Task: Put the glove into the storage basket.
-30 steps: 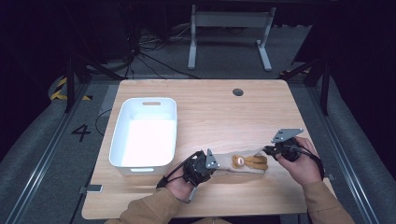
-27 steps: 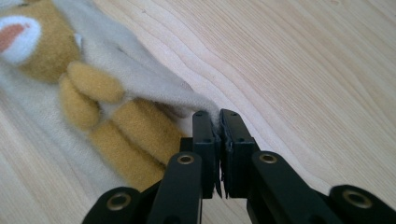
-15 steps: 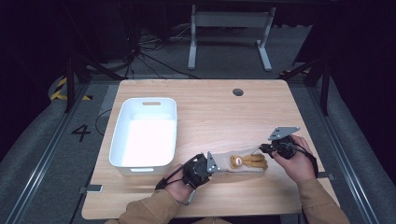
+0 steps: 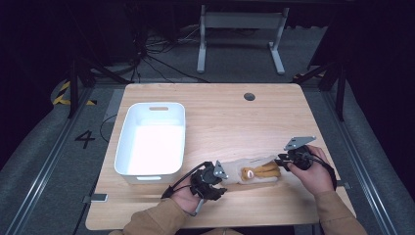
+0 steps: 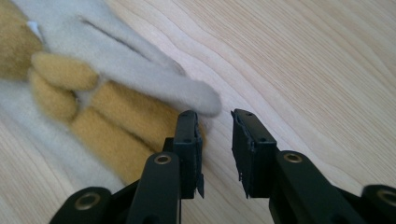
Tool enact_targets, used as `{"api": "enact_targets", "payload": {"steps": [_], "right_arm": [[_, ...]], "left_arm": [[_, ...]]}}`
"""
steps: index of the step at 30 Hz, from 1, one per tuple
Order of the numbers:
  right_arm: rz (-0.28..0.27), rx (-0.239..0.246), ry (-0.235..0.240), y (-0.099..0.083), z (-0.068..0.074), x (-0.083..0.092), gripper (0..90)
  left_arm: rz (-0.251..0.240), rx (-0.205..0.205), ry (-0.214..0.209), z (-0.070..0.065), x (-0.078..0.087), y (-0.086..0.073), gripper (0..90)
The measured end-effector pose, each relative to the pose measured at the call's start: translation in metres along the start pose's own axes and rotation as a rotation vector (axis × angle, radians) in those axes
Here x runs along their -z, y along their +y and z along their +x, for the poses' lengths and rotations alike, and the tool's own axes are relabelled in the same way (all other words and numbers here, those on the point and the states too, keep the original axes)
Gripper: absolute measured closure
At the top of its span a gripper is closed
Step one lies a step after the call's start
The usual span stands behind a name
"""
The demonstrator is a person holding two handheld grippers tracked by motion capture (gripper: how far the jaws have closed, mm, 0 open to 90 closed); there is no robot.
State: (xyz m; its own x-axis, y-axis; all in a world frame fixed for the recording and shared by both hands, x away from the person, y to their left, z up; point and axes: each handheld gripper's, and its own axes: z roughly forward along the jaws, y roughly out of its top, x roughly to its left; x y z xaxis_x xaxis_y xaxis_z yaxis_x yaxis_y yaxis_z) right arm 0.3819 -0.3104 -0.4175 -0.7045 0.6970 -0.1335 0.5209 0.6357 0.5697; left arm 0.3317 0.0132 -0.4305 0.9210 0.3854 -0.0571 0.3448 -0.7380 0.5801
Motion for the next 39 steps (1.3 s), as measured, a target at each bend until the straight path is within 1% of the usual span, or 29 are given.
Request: {"api": "enact_targets", "payload": {"steps": [2,4,7,9,10,12,14,16,18,20,23,25,28,30,32,35,36,39], "right_arm": [[-0.003,-0.01,-0.01,-0.003,-0.001,0.004,73.9],[-0.006,-0.021,-0.025,-0.005,-0.001,0.007,78.0],[-0.019,-0.022,-0.027,-0.006,0.001,0.011,83.4],[-0.033,-0.023,-0.016,-0.004,0.002,0.012,85.7],[-0.035,-0.018,-0.014,-0.002,0.004,0.012,86.8],[-0.039,-0.009,0.007,0.0,0.006,0.011,87.7],[-0.043,0.004,0.031,0.004,0.009,0.008,88.3],[-0.041,0.009,0.035,0.006,0.011,0.003,88.2],[-0.044,0.001,0.032,0.009,0.01,-0.003,88.0],[-0.035,-0.014,0.035,0.009,0.008,-0.008,87.8],[-0.002,-0.028,0.04,0.007,0.005,-0.017,87.3],[0.006,-0.032,0.042,0.006,0.005,-0.02,86.9],[-0.003,-0.035,0.038,0.004,0.005,-0.016,86.5],[-0.015,-0.038,0.032,0.003,0.005,-0.01,86.3],[-0.026,-0.046,0.026,0.001,0.004,-0.004,85.8],[-0.033,-0.055,0.017,-0.005,0.002,0.004,84.6],[-0.035,-0.064,0.015,-0.008,0.001,0.006,84.0],[-0.048,-0.098,0.011,-0.017,-0.005,0.011,81.6]], "left_arm": [[-0.012,-0.003,0.008,0.001,0.003,0.001,58.3],[-0.024,0.001,0.01,0.003,0.006,0.001,57.0],[-0.046,0.013,0.015,0.004,0.011,0.002,57.3],[-0.061,0.018,0.023,0.005,0.014,0.003,57.4],[-0.062,0.02,0.02,0.006,0.015,0.004,57.4],[-0.073,0.02,0.026,0.006,0.016,0.005,57.8],[-0.079,0.021,0.024,0.007,0.017,0.006,58.1],[-0.084,0.02,0.024,0.008,0.018,0.007,58.2],[-0.085,0.019,0.022,0.009,0.018,0.007,58.3],[-0.085,0.019,0.021,0.01,0.018,0.007,58.3],[-0.086,0.018,0.02,0.011,0.018,0.007,58.2],[-0.09,0.022,0.015,0.012,0.018,0.008,57.9],[-0.095,0.031,0.012,0.013,0.017,0.009,57.0],[-0.099,0.036,0.009,0.013,0.017,0.01,55.6],[-0.102,0.031,0.007,0.014,0.017,0.012,54.5],[-0.111,0.036,-0.003,0.015,0.018,0.016,52.9],[-0.111,0.032,-0.002,0.016,0.018,0.018,52.5],[-0.116,0.036,-0.008,0.018,0.019,0.023,52.0]]}}
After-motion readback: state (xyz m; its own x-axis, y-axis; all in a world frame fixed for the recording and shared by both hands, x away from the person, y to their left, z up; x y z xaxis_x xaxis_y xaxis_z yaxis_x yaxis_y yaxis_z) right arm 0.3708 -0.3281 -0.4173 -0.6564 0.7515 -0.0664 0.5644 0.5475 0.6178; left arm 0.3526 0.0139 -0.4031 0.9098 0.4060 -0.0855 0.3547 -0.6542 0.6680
